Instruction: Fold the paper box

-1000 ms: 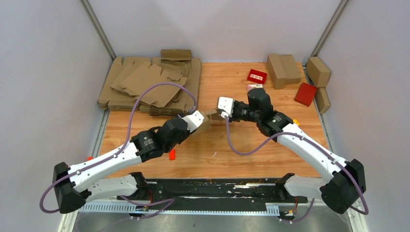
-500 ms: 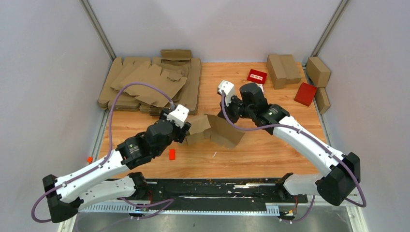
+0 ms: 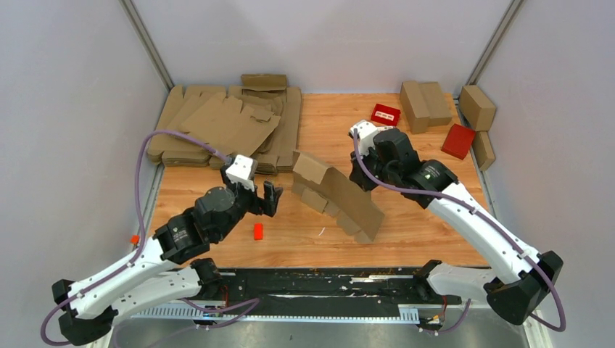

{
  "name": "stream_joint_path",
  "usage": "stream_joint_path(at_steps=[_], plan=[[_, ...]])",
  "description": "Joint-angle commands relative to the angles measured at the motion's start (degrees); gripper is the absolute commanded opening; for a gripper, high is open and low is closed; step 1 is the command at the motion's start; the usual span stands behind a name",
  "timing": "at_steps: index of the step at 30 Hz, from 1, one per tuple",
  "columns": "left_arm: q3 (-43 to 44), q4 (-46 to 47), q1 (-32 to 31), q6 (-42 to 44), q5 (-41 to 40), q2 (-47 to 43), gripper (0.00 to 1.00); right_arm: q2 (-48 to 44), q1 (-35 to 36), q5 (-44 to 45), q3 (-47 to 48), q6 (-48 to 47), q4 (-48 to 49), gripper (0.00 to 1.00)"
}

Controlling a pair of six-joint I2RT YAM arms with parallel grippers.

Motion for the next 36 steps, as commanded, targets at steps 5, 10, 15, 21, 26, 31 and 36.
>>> stream_joint_path(at_steps=[5, 10, 15, 21, 26, 31, 36], plan=[[-15.8, 22.5, 2.6, -1.2, 7.4, 1.6, 0.94, -2.3, 0.3, 3.5, -4.2, 0.9, 0.3, 0.0], [-19.8, 33.0, 11.5, 0.0, 18.9, 4.9, 0.93, -2.9, 0.2, 1.8, -6.6, -1.2, 2.8, 0.0], [-22.1, 42.9, 17.0, 3.1, 26.8, 9.9, 0.94, -3.2, 0.2, 0.3, -7.0, -4.1, 2.9, 0.0], [-20.9, 49.6, 22.8, 4.5, 39.7, 19.3, 0.94, -4.4, 0.3, -1.3, -6.6, -6.5, 3.1, 0.0], [-20.8, 56.1, 29.5, 1.7, 50.2, 25.5, 0.94, -5.8, 0.3, -3.3, -6.8, -8.3, 2.9, 0.0], [-17.8, 58.5, 30.9, 1.5, 54.8, 31.4, 0.94, -6.2, 0.3, -4.9, -6.5, -9.2, 2.8, 0.0], [-16.9, 59.8, 31.0, 3.3, 55.4, 34.0, 0.96, -5.2, 0.2, -5.3, -5.7, -10.1, 2.6, 0.0]])
